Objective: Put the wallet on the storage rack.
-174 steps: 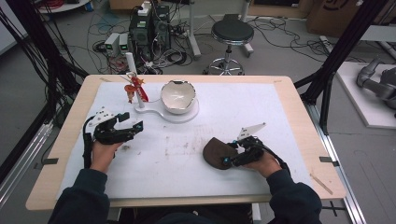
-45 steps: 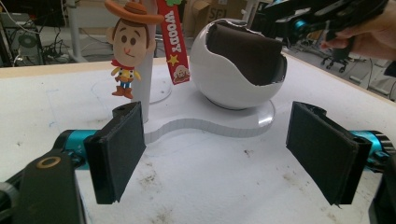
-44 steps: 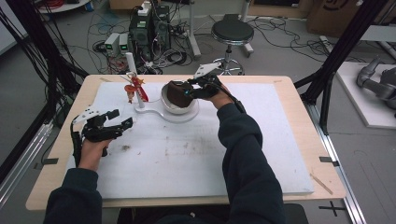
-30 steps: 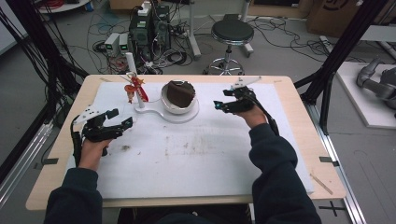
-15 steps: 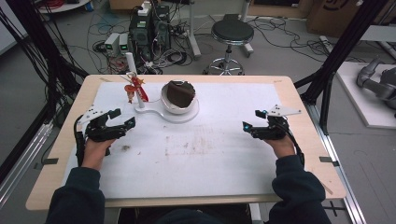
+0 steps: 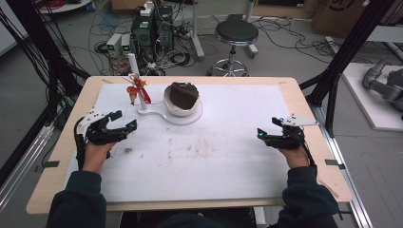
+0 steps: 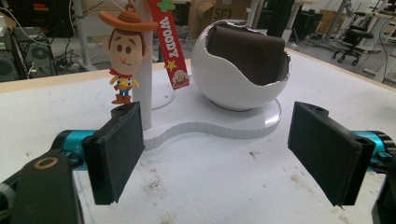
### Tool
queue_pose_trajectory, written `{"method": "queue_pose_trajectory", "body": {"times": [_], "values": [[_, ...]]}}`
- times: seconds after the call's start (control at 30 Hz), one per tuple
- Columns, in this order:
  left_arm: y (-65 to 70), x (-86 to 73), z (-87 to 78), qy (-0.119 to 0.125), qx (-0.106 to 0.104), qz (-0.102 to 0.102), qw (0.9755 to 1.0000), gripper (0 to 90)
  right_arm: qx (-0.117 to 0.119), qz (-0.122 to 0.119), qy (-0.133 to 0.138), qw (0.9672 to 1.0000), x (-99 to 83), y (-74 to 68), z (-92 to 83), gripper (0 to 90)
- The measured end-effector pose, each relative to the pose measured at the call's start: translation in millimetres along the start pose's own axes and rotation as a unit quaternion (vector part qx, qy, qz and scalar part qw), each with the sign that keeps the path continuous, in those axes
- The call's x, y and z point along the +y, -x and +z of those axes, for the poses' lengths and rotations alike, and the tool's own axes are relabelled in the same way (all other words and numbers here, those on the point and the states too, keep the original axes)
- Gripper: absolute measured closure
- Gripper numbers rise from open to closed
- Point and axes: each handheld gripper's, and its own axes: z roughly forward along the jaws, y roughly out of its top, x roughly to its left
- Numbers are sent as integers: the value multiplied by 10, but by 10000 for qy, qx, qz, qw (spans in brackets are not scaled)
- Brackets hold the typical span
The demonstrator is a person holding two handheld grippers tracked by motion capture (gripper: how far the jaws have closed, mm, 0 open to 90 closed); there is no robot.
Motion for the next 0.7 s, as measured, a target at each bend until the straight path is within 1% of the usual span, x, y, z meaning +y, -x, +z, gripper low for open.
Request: {"method": "queue_pose_trajectory", "body": {"times": [0.23,0.7], "values": [[0,-14,-14,29,8,-60,10000,184,-20,-17,33,10000,4,-20,-32,216],[-3,-27,-6,5,-4,-53,10000,185,-25,10,-37,10000,-22,-17,-11,216]]}}
